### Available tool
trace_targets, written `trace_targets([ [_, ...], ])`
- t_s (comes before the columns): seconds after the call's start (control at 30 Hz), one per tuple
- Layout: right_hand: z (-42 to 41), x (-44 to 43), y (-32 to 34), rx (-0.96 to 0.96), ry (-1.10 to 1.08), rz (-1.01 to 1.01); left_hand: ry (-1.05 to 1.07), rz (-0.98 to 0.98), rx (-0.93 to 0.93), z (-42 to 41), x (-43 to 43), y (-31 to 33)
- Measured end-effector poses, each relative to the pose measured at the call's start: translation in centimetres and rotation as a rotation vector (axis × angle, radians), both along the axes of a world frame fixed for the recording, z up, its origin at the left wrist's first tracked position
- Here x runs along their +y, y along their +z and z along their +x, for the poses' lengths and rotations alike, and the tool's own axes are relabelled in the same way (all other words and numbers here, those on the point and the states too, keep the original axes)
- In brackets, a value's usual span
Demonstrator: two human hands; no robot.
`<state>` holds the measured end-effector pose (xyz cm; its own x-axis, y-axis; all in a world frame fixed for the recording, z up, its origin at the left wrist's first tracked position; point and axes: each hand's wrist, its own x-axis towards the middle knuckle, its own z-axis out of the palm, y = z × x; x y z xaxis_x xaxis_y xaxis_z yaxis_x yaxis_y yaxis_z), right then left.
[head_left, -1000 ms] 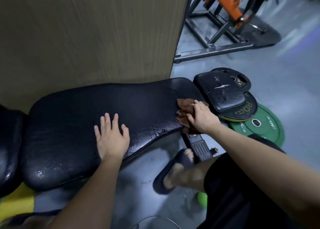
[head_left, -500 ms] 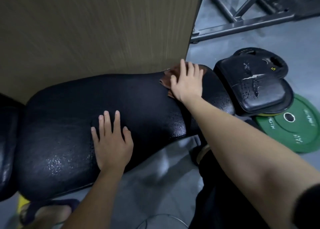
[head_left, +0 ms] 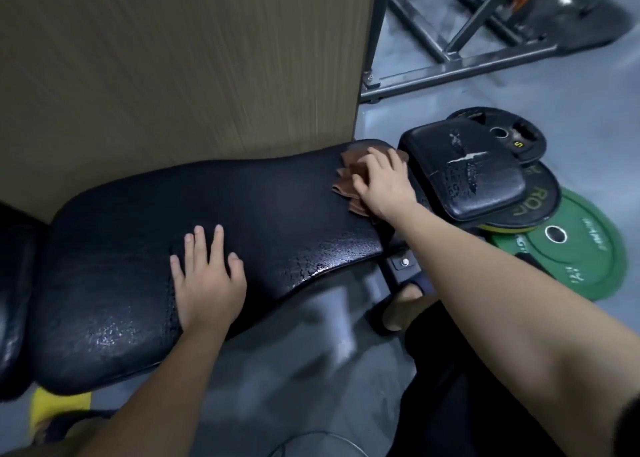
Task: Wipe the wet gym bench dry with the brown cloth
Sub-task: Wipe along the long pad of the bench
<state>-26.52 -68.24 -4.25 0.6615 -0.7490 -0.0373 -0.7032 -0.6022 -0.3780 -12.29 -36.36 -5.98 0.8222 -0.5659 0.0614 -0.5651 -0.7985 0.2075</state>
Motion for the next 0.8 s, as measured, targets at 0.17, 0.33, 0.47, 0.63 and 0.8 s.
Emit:
trace_targets([
  [0.17,-6.6,0.4,-1.4,-0.081,0.014,-0.089,0.003,0.006,0.042,0.1,0.1,0.2],
  [0.33,-5.6,5.5,-2.3,-0.097,0.103,-0.135,-0.007,0.008,0.07,0.1,0.4,0.4],
  [0.47,-2.4,13.2,-2.2,-0.152,0.327,-0.159,-0.018,0.008,0.091,0.1,0.5,0.6],
  [0.63,-0.6,18.1,-2.2,-0.172,0.454,-0.269,-0.02,0.019,0.074,0.3,0.6,0.3],
  [0.8,-3.9,11.1,-2.8,-0.239,0.432,-0.28,-0.013,0.037,0.09,0.3,0.4,0.4],
])
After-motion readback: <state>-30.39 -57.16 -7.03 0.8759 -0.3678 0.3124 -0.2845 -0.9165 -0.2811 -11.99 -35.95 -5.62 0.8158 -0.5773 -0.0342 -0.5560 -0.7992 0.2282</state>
